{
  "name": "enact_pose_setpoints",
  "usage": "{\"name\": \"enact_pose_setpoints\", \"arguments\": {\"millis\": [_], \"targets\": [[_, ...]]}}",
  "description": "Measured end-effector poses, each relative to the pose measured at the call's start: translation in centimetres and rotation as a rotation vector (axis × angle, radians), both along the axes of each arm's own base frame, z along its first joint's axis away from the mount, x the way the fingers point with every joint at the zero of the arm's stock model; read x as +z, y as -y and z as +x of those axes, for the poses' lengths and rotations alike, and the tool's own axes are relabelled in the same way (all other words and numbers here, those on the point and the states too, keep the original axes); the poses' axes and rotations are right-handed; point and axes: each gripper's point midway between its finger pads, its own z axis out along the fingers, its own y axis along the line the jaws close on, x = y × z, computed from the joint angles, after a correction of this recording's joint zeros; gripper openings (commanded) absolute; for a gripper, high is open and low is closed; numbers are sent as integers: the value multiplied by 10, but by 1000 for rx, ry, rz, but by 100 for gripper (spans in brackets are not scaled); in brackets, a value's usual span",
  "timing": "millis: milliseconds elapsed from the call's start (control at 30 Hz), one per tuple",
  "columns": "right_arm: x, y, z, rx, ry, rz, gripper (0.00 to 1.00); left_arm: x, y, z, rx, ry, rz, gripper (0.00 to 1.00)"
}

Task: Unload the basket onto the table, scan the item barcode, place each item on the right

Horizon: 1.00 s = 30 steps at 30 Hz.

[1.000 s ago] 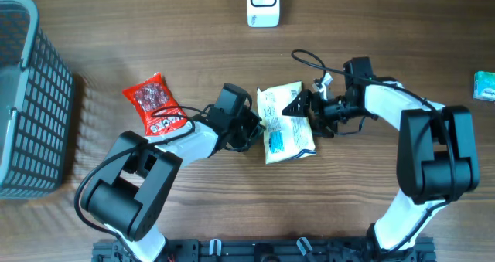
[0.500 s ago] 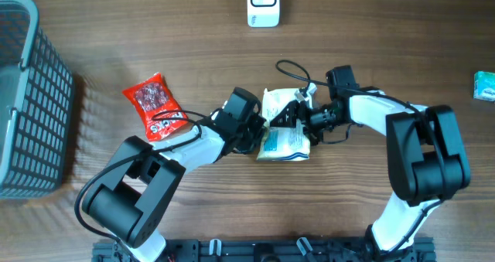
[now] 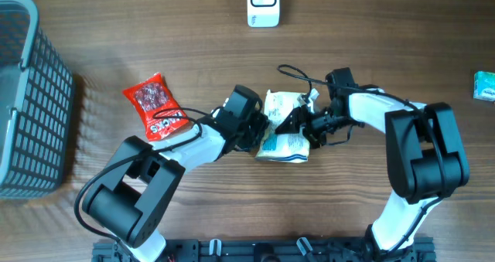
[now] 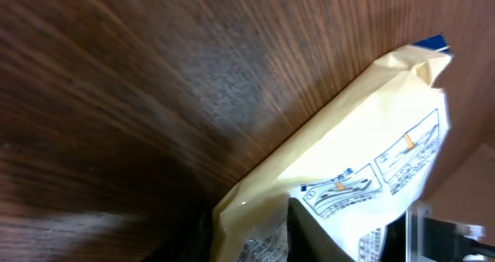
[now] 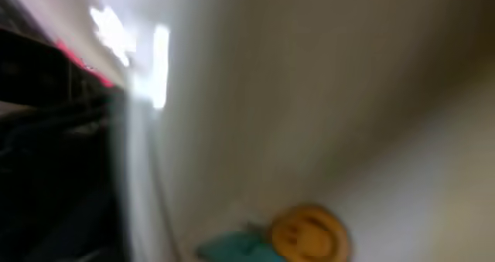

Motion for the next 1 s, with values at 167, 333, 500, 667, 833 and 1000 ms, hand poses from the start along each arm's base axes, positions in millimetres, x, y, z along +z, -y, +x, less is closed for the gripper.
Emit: {"name": "enact_pose_setpoints", "arguments": {"millis": [167, 333, 500, 667, 833, 1000], "targets": [[-5, 24, -6, 57, -45, -165, 4, 1, -1, 2, -10, -7, -23, 32], [-3, 28, 2, 73, -12, -206, 4, 2, -1, 2, -17, -7, -26, 31], [0, 30, 3, 76, -19, -223, 5, 2, -1, 2, -32, -2, -33, 29], [17, 37, 12, 104, 9, -272, 4, 4, -10, 6, -98, 23, -71, 33], [68, 37, 47, 112, 234, -290, 4, 11, -37, 23, -99, 65, -81, 68], [104, 50, 64, 124, 438, -416, 4, 16, -41, 28, -97, 85, -83, 73]]}}
